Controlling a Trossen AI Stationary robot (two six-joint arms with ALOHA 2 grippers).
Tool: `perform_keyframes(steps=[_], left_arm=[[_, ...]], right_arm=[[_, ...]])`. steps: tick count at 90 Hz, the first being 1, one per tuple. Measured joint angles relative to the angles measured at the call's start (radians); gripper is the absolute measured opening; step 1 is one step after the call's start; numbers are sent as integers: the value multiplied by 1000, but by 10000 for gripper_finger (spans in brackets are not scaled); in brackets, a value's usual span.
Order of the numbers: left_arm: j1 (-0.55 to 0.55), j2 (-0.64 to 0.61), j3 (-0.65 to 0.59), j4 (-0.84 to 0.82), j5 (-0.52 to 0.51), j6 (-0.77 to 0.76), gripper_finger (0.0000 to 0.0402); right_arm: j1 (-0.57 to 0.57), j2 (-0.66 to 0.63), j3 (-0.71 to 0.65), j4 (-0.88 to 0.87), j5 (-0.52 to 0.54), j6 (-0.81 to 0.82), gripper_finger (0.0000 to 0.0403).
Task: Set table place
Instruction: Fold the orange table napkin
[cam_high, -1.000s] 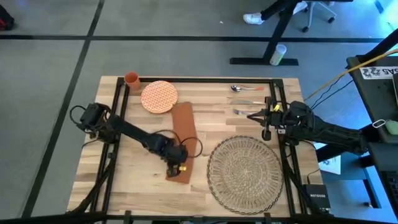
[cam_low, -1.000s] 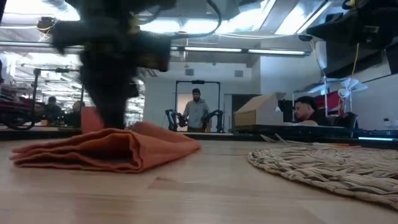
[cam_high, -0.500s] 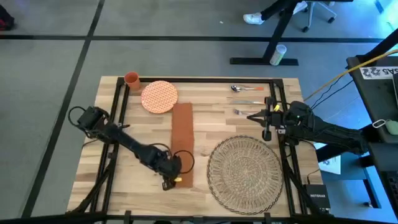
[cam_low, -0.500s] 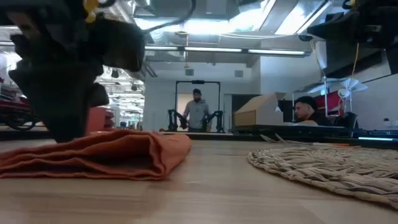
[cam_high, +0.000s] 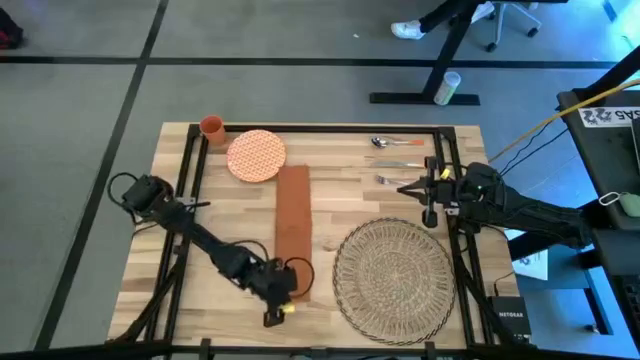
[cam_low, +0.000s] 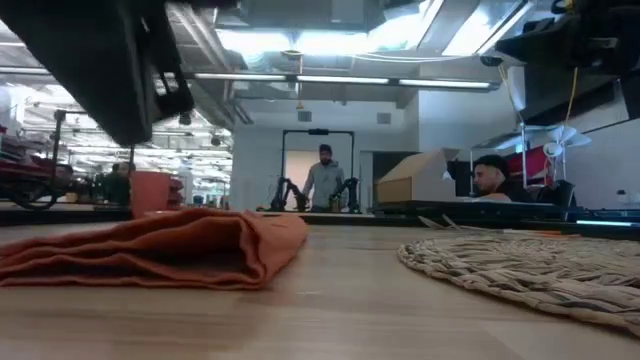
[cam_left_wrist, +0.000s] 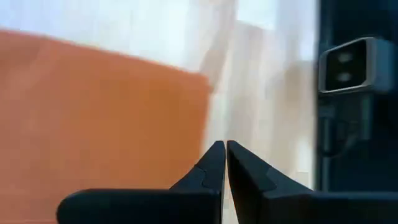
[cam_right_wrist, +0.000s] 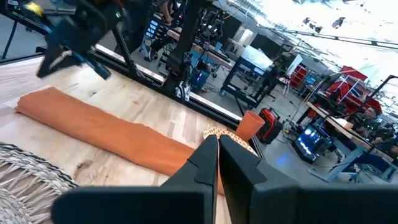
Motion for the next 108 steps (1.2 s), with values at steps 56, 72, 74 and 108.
perform_keyframes(steps=[56, 72, 74, 108], left_arm=[[-25, 216, 203, -269, -19, -103, 4], [-20, 216, 203, -267, 8, -103, 25], [-19, 216, 203, -265, 19, -102, 29], [-7, 216, 282, -307, 73, -53, 92]], right_arm=[[0, 0, 0, -2, 0, 0, 1], [0, 0, 0, -2, 0, 0, 1], [0, 0, 0, -2, 0, 0, 1], [0, 0, 0, -2, 0, 0, 1]])
